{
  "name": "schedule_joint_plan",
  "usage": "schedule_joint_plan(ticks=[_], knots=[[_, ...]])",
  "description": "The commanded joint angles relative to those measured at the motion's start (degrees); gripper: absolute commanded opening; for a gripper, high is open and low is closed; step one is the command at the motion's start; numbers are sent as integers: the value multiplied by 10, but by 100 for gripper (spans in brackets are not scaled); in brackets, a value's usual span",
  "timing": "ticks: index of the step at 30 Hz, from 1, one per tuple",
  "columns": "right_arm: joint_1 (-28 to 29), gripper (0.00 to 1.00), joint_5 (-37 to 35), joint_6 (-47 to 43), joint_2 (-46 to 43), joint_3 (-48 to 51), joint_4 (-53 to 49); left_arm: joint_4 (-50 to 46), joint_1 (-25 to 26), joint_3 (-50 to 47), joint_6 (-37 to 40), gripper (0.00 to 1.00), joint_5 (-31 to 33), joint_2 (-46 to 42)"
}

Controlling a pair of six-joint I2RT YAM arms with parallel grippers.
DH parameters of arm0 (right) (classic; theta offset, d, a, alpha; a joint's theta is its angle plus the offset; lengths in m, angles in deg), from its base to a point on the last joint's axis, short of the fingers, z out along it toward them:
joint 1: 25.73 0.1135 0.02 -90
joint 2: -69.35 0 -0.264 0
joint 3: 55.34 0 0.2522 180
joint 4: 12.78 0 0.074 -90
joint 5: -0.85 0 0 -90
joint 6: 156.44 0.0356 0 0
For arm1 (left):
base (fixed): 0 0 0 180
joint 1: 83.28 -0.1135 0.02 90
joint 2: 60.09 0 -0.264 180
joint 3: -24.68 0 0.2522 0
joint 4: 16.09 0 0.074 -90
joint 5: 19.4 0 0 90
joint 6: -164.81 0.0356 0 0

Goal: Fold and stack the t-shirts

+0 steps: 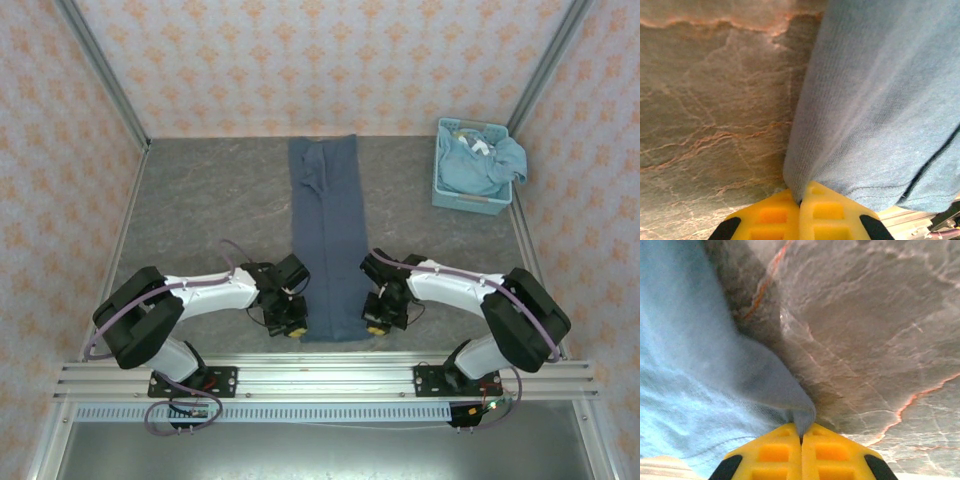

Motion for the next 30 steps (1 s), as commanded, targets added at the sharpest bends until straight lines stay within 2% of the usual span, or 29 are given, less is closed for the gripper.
schedule_joint_plan(ticks=[1, 7, 14, 19, 23, 30], knots=[[3, 0, -15, 18, -27, -2, -15, -34, 9, -16, 18, 0, -8, -13], [3, 0, 16, 9, -67, -24, -82, -25, 12, -25, 12, 0, -3, -58], [-1, 0, -53, 4, -80, -121, -165, -68, 10, 34, -10, 0, 84, -134], [-26, 0, -100, 6, -71, -180, -193, -89, -13, 70, -38, 0, 136, -156], [-42, 0, -114, 1, -45, -227, -189, -73, -55, 91, -43, 0, 139, -150], [-72, 0, -144, -17, 27, -320, -174, -77, -110, 170, 4, 0, 124, -81]])
